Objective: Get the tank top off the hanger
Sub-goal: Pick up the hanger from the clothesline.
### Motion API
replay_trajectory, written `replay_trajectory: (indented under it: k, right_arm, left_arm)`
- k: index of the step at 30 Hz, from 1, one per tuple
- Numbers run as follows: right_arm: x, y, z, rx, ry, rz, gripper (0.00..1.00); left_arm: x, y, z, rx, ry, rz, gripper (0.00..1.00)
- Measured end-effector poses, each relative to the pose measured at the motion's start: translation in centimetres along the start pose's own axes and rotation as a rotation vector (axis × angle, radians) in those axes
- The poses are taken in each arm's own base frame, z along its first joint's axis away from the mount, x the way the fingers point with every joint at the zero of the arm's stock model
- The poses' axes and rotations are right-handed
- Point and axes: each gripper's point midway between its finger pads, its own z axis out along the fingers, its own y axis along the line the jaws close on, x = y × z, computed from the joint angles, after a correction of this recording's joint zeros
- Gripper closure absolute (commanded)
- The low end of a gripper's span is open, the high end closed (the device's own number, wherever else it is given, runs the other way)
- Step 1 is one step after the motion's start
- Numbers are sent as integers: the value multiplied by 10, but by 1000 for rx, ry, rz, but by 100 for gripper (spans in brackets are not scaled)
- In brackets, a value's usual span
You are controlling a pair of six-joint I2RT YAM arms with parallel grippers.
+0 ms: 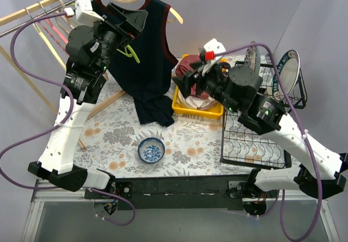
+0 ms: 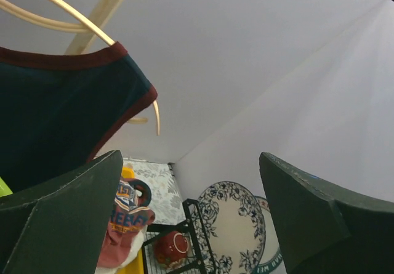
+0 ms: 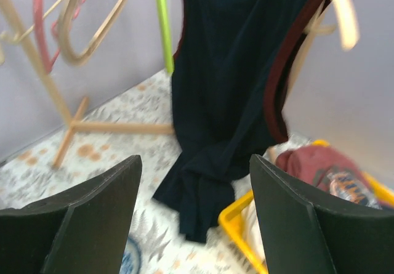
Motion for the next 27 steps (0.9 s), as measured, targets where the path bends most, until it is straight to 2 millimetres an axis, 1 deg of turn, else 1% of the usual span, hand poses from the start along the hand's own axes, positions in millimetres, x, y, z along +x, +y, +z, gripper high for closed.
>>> replay_trajectory:
  k: [2, 4, 6, 9, 11, 13, 14, 16, 18, 19, 20, 21, 22, 24, 27]
  right_arm:
    - [-17, -10, 13, 29, -21, -38, 19]
    - [-39, -29, 30, 65, -54, -59, 17]
    - [-58, -53, 47, 95, -84, -67, 15]
    - [-68, -85, 69, 113, -93, -81, 11]
    - [-64, -99, 82, 111, -80, -89, 10]
    - [-53, -110, 96, 87, -57, -101, 7]
    - [-48, -114, 104, 73, -44, -104, 7]
    - [-39, -120, 118, 36, -27, -110, 5]
    - [-33, -130, 137, -3, -22, -118, 4]
    - [-32, -134, 143, -15, -24, -121, 4]
    - [-27, -140, 151, -31, -22, -124, 2]
    - [-23, -145, 155, -43, -23, -126, 1]
    - [-18, -149, 159, -57, -19, -128, 2]
    - [-10, -156, 166, -86, -16, -128, 2]
    - [-4, -162, 172, -121, -23, -126, 2]
  left_arm:
    - [-2, 6, 9, -30, -17, 11, 2]
    - [-7, 7, 15, -46, -35, 25, 2]
    - [-10, 5, 16, -43, -41, 37, 2]
    - [-15, 0, 9, -28, -45, 56, 2]
    - [-20, -6, -3, -9, -48, 66, 2]
    - [-25, -14, -17, 15, -54, 71, 2]
    - [-29, -19, -28, 33, -59, 69, 2]
    - [-36, -29, -53, 69, -69, 64, 2]
    - [-42, -41, -82, 118, -75, 40, 2]
    - [-42, -46, -96, 150, -76, 26, 2]
    - [-40, -50, -114, 187, -72, 10, 2]
    - [-36, -50, -125, 203, -60, -2, 2]
    - [-33, -52, -141, 233, -51, -16, 2]
    - [-31, -57, -158, 268, -41, -24, 2]
    - [-36, -66, -171, 297, -42, -21, 2]
